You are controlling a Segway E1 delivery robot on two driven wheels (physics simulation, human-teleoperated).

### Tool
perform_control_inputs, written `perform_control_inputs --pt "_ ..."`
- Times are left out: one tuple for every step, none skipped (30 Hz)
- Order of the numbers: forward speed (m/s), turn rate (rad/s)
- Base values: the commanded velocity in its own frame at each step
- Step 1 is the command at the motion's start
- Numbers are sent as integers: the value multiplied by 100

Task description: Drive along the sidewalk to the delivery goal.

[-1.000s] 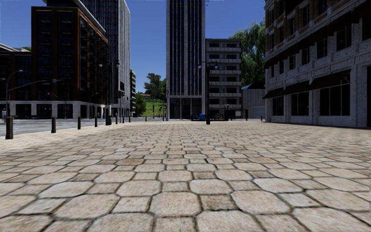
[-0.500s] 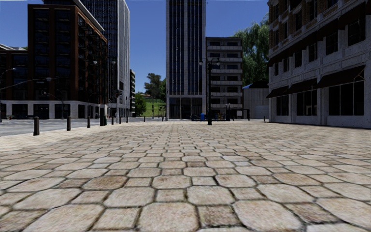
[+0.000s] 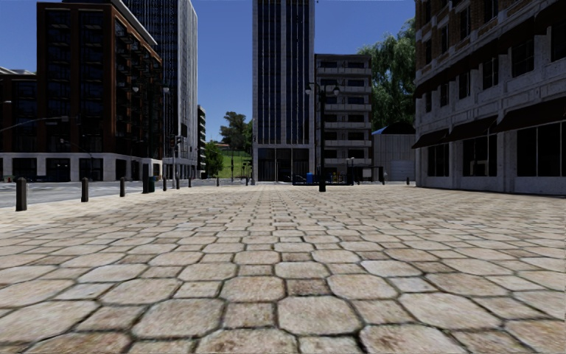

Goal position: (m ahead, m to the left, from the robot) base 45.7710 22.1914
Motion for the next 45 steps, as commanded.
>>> perform_control_inputs --pt "200 0" --pt "200 0" --pt "200 0" --pt "200 0" --pt "200 0" --pt "200 0" --pt "200 0" --pt "200 0" --pt "200 0" --pt "200 13" --pt "200 19" --pt "200 19" --pt "200 22" --pt "200 23" --pt "200 23" --pt "200 23" --pt "200 23" --pt "200 23" --pt "200 23" --pt "200 23" --pt "200 23" --pt "200 23" --pt "200 23" --pt "200 23" --pt "200 0" --pt "200 0" --pt "200 0" --pt "200 0" --pt "200 0" --pt "200 0" --pt "200 0" --pt "200 0" --pt "200 0" --pt "200 0" --pt "200 0" --pt "200 0" --pt "200 0" --pt "200 0" --pt "200 0" --pt "200 0" --pt "200 0" --pt "200 0" --pt "200 0" --pt "200 0" --pt "200 0"
